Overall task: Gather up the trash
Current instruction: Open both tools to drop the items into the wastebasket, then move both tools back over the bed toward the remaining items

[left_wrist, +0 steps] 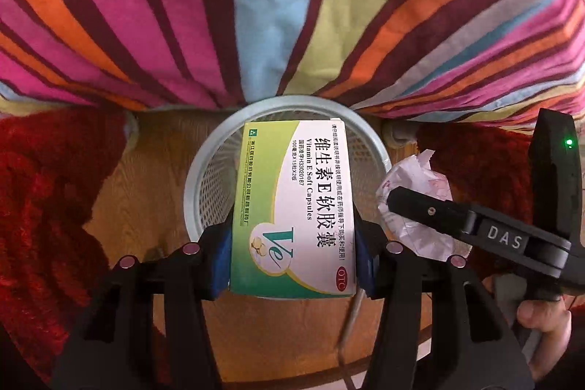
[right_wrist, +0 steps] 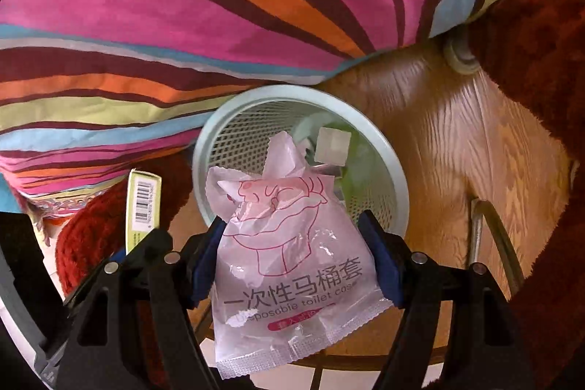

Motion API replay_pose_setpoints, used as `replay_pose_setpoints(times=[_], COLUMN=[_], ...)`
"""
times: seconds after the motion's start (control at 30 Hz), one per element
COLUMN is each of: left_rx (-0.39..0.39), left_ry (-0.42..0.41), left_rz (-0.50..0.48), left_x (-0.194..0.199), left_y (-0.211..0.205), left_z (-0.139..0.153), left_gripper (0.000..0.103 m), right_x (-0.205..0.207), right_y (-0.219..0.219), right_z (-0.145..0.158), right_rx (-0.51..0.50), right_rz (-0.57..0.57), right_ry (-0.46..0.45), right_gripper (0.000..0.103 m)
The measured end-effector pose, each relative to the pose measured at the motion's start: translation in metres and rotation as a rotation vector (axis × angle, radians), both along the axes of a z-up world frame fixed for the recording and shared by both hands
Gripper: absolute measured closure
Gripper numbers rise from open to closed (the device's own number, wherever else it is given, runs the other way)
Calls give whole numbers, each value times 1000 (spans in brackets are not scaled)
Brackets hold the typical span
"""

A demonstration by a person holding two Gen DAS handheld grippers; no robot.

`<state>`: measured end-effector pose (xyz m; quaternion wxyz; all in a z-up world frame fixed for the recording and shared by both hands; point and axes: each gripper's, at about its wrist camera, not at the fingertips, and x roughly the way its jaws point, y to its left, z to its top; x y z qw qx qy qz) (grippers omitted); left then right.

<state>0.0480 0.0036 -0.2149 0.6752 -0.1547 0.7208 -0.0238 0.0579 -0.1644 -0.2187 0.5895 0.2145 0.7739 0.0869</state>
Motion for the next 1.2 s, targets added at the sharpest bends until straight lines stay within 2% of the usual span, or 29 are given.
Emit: replay_pose_setpoints(times=[0.27, 0.33, 0.37, 0.4, 0.43, 0.47, 0.73, 0.93, 1.1, 1.2], left_rx=[26, 39, 46, 52, 58, 59, 54, 57, 63, 56], left_ry=[75, 86, 91, 96, 102, 103, 105, 91, 61, 15], left_rz=[3, -9, -14, -17, -18, -15, 40, 38, 26, 15], left_x=[-2, -3, -3, -3, -3, -3, -5, -5, -7, -9], left_y=[4, 3, 2, 1, 1, 2, 14, 13, 9, 8], left_z=[-15, -17, -17, -17, -18, -19, -18, -16, -7, 5], left_gripper=[50, 49, 45, 31, 26, 23, 23, 23, 23, 23], right_x=[-2, -3, -2, -1, -2, -3, -2, -2, -2, -3], right_y=[8, 6, 6, 7, 8, 8, 3, 2, -2, -1], right_z=[-12, -15, -14, -15, -18, -19, -20, -15, -8, -1], right_rx=[-29, -26, -22, -23, -31, -40, -51, -52, -47, -33], right_rz=[29, 16, 9, 10, 16, 23, 6, -1, -23, -9], right_ry=[35, 44, 52, 62, 72, 78, 76, 67, 48, 35], right_gripper=[34, 29, 27, 24, 17, 16, 16, 16, 16, 16])
